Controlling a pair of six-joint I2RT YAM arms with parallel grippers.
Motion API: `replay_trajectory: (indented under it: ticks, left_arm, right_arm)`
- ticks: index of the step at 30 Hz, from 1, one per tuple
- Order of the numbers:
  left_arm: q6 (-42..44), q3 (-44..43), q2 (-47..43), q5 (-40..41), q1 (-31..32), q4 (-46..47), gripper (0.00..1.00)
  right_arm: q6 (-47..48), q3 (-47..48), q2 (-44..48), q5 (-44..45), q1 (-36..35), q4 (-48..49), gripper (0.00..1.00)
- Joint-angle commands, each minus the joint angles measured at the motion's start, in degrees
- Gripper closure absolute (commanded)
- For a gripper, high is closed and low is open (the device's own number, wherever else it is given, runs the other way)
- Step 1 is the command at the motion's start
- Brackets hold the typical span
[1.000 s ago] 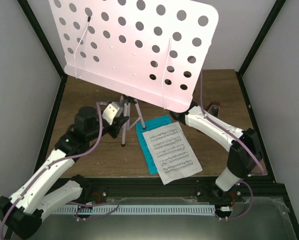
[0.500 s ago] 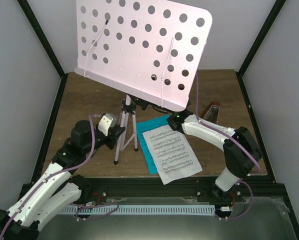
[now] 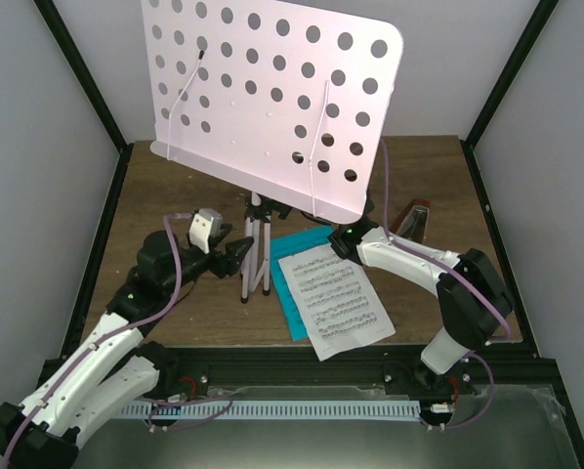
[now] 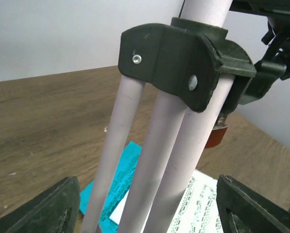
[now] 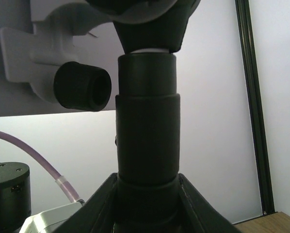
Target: Pack up the instrument practice props
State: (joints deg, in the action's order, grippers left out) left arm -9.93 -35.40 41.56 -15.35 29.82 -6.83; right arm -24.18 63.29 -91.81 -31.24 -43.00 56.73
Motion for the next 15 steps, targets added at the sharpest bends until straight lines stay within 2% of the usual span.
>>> replay_trajectory:
  ticks: [1, 2, 6, 15]
  left_arm:
    - [-0.7, 1.6, 2.2, -3.1, -0.2, 8.3, 0.19]
    - [-0.7, 2.1, 3.0, -2.7, -0.2, 9.8, 0.15]
    - [0.0, 3.2, 6.8, -1.9, -0.2, 15.8, 0.09]
    - [1.7, 3.3, 14.6, -2.7, 0.0, 24.0, 0.08]
  right_arm:
    - [0.3, 0.7, 2.0, 0.4, -0.8, 4.0, 0.99]
    - [0.0, 0.7, 2.0, 0.3, -0.8, 4.1, 0.99]
    - [0.1, 0.7, 2.4, 0.6, -0.7, 3.8, 0.99]
    - [0.5, 1.6, 3.6, 0.5, -0.7, 0.9, 0.99]
